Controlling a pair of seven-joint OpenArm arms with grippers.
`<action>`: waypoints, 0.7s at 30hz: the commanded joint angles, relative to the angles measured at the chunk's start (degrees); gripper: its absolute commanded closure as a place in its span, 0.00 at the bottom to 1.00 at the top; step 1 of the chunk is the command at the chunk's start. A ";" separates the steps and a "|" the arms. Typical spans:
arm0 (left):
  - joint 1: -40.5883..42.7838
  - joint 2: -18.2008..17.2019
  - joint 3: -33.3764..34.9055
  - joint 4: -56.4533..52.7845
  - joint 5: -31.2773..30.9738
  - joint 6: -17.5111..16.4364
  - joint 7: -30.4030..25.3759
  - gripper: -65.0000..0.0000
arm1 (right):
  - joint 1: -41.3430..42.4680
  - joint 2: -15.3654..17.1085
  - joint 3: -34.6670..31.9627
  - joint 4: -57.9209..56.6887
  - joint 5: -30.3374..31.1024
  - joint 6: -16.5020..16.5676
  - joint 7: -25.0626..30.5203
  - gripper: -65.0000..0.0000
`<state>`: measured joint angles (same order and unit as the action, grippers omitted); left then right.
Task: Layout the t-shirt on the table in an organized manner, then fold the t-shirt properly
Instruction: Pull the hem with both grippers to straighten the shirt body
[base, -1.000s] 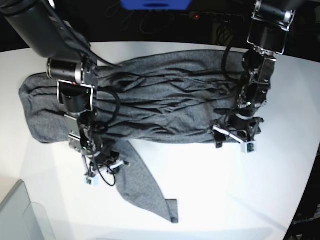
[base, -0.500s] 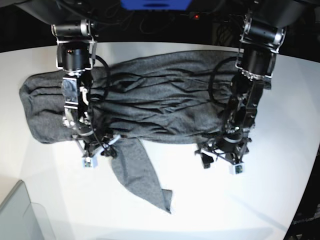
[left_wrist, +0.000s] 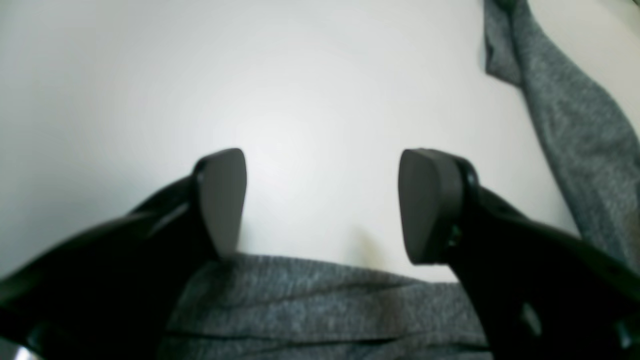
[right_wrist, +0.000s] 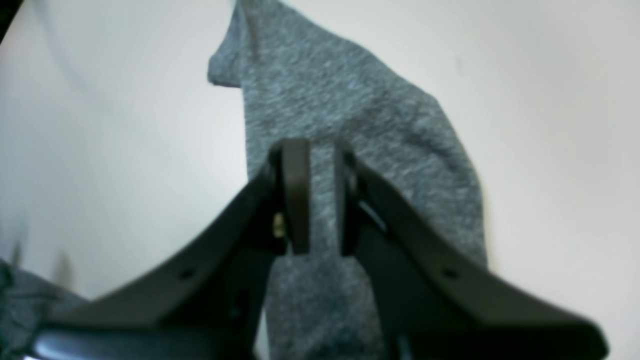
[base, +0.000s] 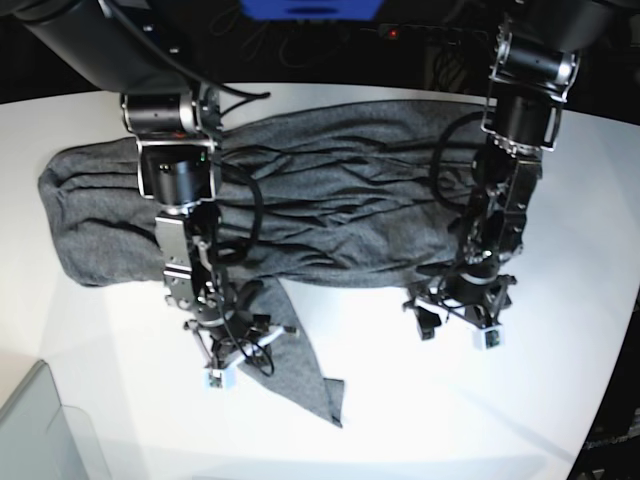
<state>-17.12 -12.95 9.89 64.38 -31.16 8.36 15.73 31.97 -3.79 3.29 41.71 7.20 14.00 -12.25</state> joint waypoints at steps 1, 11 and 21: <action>-1.56 -0.19 -0.09 0.90 0.17 -0.32 -1.00 0.29 | 1.31 -0.21 -0.26 -1.23 0.31 0.46 2.10 0.89; -2.08 0.25 -0.09 0.63 0.26 -0.32 -1.18 0.29 | -2.03 -1.88 -3.07 -8.00 0.14 0.81 4.29 0.89; -3.05 0.25 -0.18 -1.48 0.26 -0.32 -1.26 0.29 | -14.69 -2.93 -18.98 10.55 0.31 4.59 4.29 0.89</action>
<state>-18.59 -12.51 9.89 62.13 -30.94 8.32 15.77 15.51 -6.57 -15.88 51.94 7.70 18.37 -7.99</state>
